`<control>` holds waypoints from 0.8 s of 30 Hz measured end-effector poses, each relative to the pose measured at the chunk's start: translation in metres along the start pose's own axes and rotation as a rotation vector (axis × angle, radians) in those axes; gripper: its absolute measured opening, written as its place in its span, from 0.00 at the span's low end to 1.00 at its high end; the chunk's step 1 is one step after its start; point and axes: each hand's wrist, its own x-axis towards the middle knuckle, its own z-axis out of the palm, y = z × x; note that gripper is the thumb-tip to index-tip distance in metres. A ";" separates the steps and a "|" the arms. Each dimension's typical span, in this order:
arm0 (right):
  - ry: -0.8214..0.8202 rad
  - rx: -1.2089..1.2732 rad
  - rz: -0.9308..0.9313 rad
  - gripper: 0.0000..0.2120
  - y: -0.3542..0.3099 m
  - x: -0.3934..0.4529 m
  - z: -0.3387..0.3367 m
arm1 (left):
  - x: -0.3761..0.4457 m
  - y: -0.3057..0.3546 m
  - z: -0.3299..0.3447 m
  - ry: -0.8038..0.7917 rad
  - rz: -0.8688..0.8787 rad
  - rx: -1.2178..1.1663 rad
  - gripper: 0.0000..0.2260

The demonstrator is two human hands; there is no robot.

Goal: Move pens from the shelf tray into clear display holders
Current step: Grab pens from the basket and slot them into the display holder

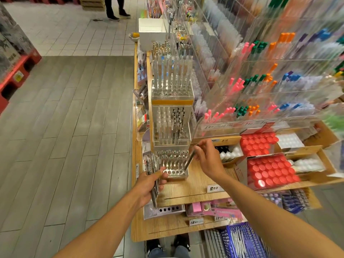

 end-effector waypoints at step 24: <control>-0.171 -0.693 -0.080 0.10 0.034 -0.006 0.022 | -0.003 -0.002 0.014 -0.044 0.009 0.088 0.08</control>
